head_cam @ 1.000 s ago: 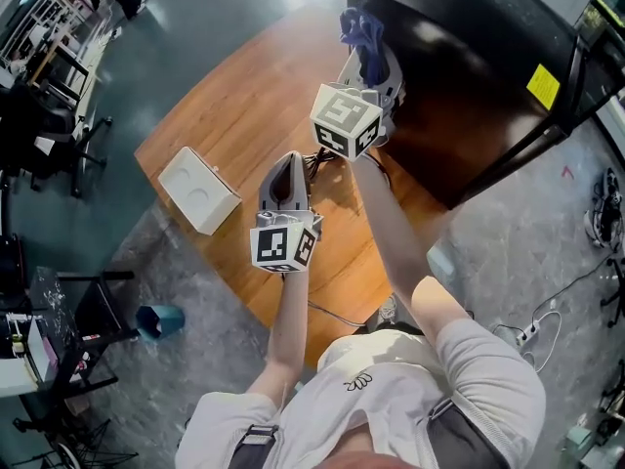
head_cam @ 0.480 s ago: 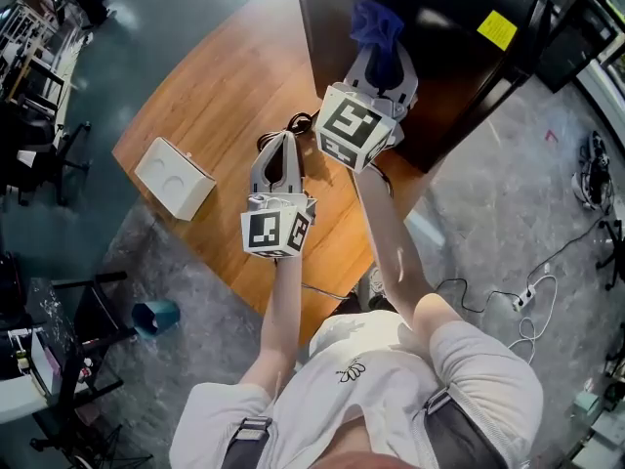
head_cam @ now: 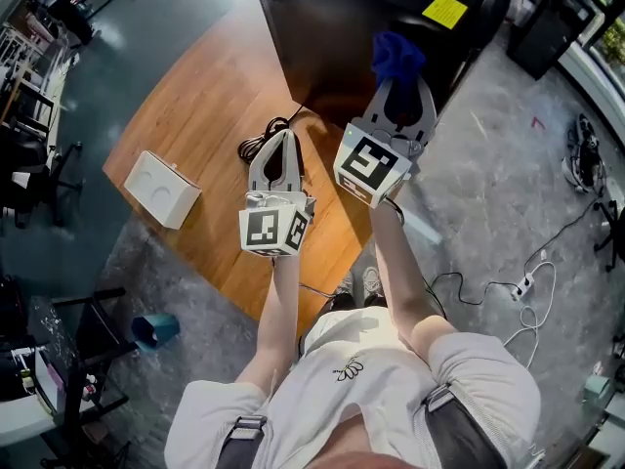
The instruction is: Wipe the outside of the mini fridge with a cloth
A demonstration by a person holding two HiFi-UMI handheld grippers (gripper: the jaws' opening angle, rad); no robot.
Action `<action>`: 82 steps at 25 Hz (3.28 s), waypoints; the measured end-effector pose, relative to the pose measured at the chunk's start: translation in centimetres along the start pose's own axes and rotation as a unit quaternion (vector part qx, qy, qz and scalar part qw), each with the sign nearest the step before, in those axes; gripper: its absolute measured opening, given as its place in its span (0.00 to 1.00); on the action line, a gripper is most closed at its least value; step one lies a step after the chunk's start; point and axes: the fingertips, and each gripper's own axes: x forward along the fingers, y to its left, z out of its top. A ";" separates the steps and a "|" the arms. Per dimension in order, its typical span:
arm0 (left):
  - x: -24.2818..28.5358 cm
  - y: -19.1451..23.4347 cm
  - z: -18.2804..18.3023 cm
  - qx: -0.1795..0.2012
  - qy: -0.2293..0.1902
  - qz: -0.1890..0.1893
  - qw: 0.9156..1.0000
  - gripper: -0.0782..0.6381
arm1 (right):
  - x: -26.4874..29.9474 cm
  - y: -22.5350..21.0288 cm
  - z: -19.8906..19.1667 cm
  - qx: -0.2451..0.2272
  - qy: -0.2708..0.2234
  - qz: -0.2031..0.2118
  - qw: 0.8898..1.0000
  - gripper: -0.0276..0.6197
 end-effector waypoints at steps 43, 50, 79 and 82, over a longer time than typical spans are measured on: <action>-0.8 8.8 -2.2 0.007 0.026 0.040 0.999 0.12 | 5.2 19.3 -1.7 0.098 0.019 0.187 0.977 0.14; -1.0 13.7 -2.9 -0.003 0.018 0.075 0.997 0.12 | 8.7 27.0 -4.2 0.040 0.035 0.197 0.979 0.14; -0.4 9.8 -0.4 0.019 0.006 0.039 0.999 0.12 | 6.1 18.4 -5.6 0.085 0.096 0.098 0.987 0.14; -0.2 7.6 -0.4 0.017 0.008 0.026 0.999 0.12 | 4.6 15.1 -5.7 0.077 0.095 0.084 0.989 0.14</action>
